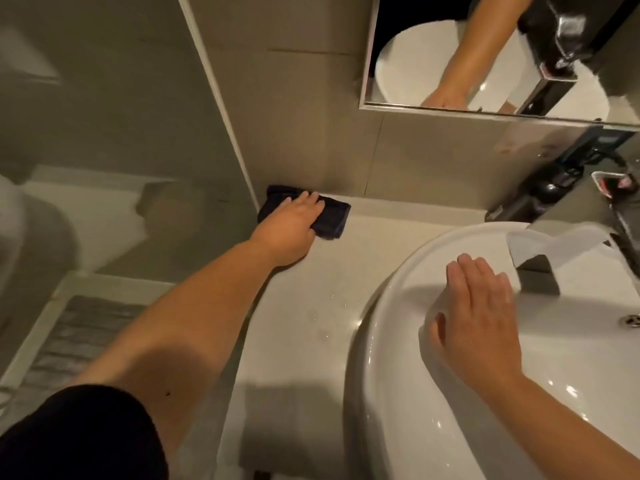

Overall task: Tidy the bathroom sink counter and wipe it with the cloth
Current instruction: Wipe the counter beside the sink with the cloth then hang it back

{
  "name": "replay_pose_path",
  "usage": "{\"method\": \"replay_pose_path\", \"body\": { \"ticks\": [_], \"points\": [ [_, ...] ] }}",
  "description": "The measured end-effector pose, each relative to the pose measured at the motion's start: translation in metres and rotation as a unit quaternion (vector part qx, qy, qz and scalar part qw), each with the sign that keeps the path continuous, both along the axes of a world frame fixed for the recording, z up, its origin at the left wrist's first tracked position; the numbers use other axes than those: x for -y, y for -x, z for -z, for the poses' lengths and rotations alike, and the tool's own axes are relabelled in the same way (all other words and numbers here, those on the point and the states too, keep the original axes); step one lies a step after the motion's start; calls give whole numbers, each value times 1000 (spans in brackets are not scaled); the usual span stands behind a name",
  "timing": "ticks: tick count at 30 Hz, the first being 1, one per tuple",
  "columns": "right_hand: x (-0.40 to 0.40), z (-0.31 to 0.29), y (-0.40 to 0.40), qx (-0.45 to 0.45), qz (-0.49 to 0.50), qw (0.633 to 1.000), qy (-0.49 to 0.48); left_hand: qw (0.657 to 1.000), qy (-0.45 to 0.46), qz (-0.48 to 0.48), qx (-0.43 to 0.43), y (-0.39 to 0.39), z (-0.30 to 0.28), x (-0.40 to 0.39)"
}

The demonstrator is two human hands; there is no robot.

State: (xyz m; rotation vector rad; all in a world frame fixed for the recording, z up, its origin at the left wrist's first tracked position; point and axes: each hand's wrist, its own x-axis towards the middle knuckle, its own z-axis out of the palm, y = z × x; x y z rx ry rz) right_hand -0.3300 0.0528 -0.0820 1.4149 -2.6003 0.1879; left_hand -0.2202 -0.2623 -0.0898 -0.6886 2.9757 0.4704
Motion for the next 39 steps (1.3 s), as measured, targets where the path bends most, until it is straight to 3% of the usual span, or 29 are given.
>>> {"method": "replay_pose_path", "body": {
  "ticks": [5,9,15,21,25,27,28,30,32,34,35,37,39],
  "points": [
    [-3,-4,-1,9,-13,1000,-10,1000,13,-14,-11,-26,0,-29],
    [-4,-14,2,22,-37,999,-23,999,-1,-46,9,-94,-5,-91],
    [-9,-42,6,61,-47,982,-172,994,-8,-110,25,-206,-14,-228],
    [0,-71,8,101,-46,956,-273,985,24,-150,85,-238,-35,-291],
    [0,-86,8,118,-57,947,-293,967,-73,-224,99,-263,-42,-318],
    [-1,-91,8,125,-65,945,-296,924,-211,-318,31,-280,-43,-330],
    [-1,-91,8,126,-66,945,-296,873,-303,-380,-23,-285,-44,-333],
    [0,-92,7,125,-67,945,-295,731,-458,-490,-122,-287,-48,-330],
    [0,-92,6,123,-66,944,-298,599,-538,-560,-196,-278,-54,-314],
    [-2,-90,5,120,-67,944,-300,514,-576,-580,-260,-260,-65,-285],
    [-2,-90,5,119,-69,945,-296,496,-584,-575,-286,-248,-72,-267],
    [-4,-87,6,121,-75,949,-282,497,-581,-555,-329,-217,-88,-227],
    [-5,-86,6,126,-74,950,-275,547,-536,-538,-354,-180,-102,-183]
  ]
}}
